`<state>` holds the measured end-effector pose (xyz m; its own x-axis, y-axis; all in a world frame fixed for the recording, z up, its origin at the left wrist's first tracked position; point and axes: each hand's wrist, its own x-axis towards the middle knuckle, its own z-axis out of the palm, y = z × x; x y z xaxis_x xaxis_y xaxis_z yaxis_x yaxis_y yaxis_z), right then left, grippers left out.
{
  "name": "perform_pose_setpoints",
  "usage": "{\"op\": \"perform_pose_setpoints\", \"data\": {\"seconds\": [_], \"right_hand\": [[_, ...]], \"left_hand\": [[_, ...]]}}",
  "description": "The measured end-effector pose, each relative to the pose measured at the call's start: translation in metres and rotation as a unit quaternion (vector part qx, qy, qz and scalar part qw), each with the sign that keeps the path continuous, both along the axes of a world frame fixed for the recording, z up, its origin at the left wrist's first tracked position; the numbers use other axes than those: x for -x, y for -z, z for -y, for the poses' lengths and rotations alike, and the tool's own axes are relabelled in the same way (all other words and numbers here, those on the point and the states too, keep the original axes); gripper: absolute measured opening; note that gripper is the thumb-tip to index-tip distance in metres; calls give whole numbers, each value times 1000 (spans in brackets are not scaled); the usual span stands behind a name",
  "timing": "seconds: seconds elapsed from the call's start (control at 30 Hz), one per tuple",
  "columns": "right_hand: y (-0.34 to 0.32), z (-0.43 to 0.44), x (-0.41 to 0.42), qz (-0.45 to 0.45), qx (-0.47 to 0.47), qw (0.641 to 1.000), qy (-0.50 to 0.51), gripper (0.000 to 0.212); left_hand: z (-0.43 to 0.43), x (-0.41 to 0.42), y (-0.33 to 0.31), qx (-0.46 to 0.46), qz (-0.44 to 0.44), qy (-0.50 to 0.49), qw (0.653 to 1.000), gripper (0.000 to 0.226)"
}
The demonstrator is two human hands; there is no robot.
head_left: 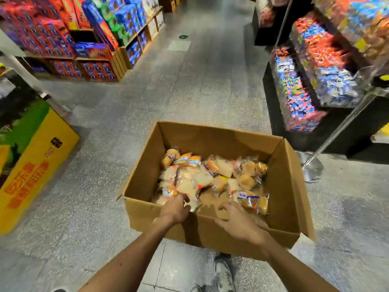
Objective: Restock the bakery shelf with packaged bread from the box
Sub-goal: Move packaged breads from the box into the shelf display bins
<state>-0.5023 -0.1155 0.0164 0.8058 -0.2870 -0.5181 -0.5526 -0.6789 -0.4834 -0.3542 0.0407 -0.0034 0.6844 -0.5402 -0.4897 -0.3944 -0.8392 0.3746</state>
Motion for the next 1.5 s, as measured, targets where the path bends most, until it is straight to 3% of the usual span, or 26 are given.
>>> {"op": "perform_pose_setpoints", "data": {"seconds": [0.2, 0.4, 0.5, 0.6, 0.7, 0.8, 1.07, 1.13, 1.23, 1.37, 1.5], "right_hand": [[64, 40, -95, -74, -128, 982, 114, 51], [160, 85, -193, -97, -99, 988, 60, 36], [194, 95, -226, -102, -55, 993, -1, 43], [224, 100, -248, -102, -18, 991, -83, 53], [254, 107, -262, -96, 49, 974, -201, 80], [277, 110, -269, -103, 76, 961, -243, 94], [284, 117, -258, -63, 83, 970, -220, 120], [280, 120, -249, -71, 66, 977, -190, 115], [277, 123, -229, -85, 41, 977, -192, 75], [266, 113, -207, -106, -49, 956, -268, 40], [263, 79, -212, -39, -46, 913, -403, 36]], "left_hand": [[19, -71, 51, -14, -72, -115, 991, 37], [49, -134, 124, -24, -139, -182, 973, 48], [67, -156, 161, -48, -117, -116, 985, 62], [88, -176, 198, -90, -47, 28, 994, 76], [104, -195, 230, -142, 6, 149, 978, 89], [110, -206, 254, -210, 33, 245, 946, 98], [119, -199, 260, -250, 92, 256, 929, 98], [118, -199, 253, -259, 93, 255, 927, 86], [109, -199, 243, -239, 107, 271, 926, 65], [88, -197, 225, -236, 116, 278, 924, 69], [59, -202, 195, -217, 59, 131, 966, 80]]}}
